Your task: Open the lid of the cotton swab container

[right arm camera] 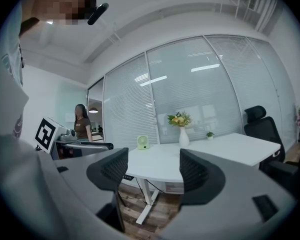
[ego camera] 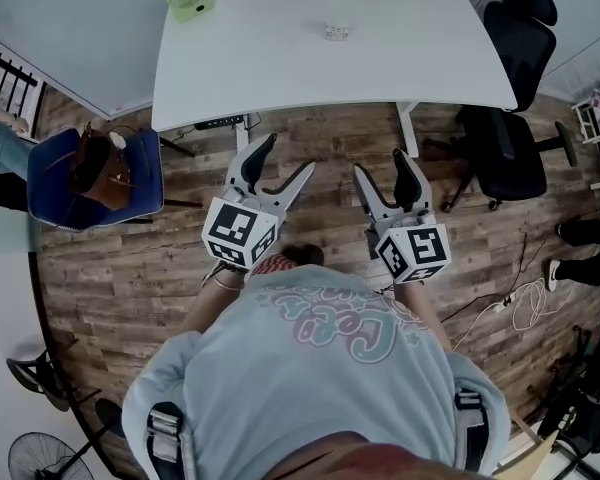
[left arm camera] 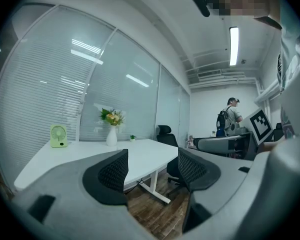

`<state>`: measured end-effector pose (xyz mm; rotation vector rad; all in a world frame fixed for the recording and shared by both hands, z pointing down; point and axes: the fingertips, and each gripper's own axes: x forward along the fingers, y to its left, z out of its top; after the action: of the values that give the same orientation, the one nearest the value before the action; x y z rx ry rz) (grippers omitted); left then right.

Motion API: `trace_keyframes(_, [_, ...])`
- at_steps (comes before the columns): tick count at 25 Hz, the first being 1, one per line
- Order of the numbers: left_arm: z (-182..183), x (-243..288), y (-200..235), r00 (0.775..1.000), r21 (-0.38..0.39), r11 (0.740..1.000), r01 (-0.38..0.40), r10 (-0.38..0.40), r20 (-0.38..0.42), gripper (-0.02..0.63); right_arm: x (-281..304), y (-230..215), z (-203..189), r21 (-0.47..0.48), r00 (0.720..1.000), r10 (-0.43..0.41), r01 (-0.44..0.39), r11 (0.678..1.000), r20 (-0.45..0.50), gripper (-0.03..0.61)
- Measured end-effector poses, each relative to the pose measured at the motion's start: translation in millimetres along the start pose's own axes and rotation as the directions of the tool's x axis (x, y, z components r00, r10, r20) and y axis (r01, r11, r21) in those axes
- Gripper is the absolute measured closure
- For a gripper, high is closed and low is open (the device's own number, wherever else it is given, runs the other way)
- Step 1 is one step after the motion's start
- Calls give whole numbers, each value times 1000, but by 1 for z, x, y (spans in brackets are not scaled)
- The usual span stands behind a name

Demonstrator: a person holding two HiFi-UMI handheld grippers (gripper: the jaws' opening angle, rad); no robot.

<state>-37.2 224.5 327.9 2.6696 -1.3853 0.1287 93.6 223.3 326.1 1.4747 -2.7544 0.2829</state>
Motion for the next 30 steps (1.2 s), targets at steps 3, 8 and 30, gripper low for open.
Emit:
trace_keyframes(3, [1, 4, 5, 1000, -3, 1000, 3, -3, -2, 328, 3, -2, 0, 1, 1000, -3, 3, 1000, -4, 272])
trace_keyframes(8, [4, 11, 9, 1000, 11, 1000, 19, -19, 2, 328, 6, -8, 5, -11, 1000, -19, 19, 1000, 7, 272])
trace_keyframes(30, [-5, 59, 23, 1000, 12, 1000, -2, 3, -7, 328, 35, -60, -1, -28, 1000, -20, 20, 999, -10, 272])
